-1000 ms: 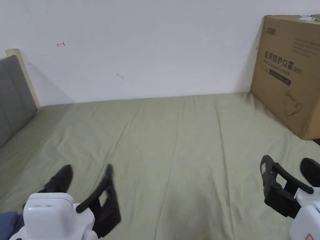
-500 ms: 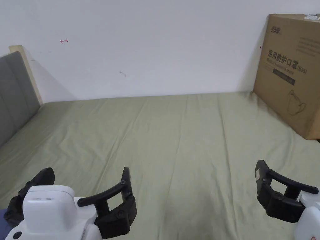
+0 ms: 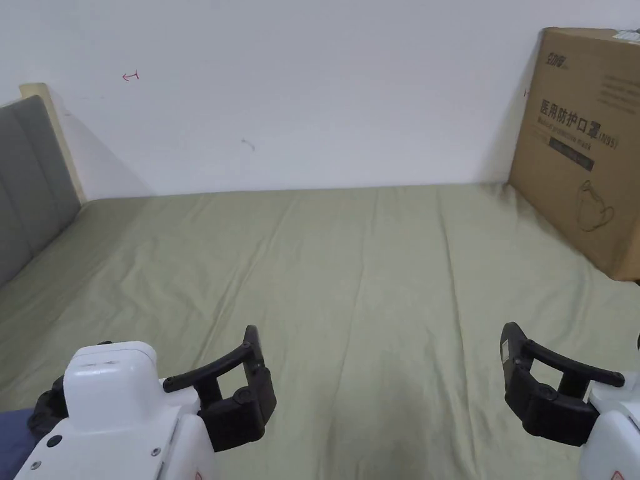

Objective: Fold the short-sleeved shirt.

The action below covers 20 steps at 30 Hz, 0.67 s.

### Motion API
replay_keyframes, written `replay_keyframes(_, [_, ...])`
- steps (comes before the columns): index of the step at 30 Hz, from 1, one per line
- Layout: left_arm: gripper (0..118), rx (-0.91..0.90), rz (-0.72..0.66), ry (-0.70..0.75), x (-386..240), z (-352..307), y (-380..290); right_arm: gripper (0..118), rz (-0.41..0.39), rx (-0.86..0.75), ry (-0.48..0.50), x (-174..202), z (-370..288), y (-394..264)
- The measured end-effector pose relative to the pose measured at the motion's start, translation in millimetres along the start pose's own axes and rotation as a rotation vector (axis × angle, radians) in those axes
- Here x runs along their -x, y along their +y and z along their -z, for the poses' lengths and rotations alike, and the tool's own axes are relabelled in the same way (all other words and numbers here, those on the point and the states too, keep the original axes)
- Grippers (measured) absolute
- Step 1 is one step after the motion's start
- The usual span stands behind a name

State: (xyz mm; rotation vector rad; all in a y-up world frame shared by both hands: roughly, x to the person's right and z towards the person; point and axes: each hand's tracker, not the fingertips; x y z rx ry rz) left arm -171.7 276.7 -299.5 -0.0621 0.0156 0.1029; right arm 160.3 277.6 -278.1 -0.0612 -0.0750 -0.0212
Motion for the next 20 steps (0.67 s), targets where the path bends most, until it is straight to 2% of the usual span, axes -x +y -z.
replay_keyframes(6, [118, 0.056, -0.06, 0.024, 2, 3, 4, 114, -0.009, 0.031, 0.008, 2, 4, -3])
replay_keyframes(14, [118, 0.117, -0.029, 0.071, -3, 9, 4, 114, -0.009, 0.066, 0.017, 5, 10, -9])
replay_keyframes(20, [118, 0.126, -0.074, 0.036, 0, 14, 3, 114, 0.005, 0.083, 0.013, 3, 15, -12])
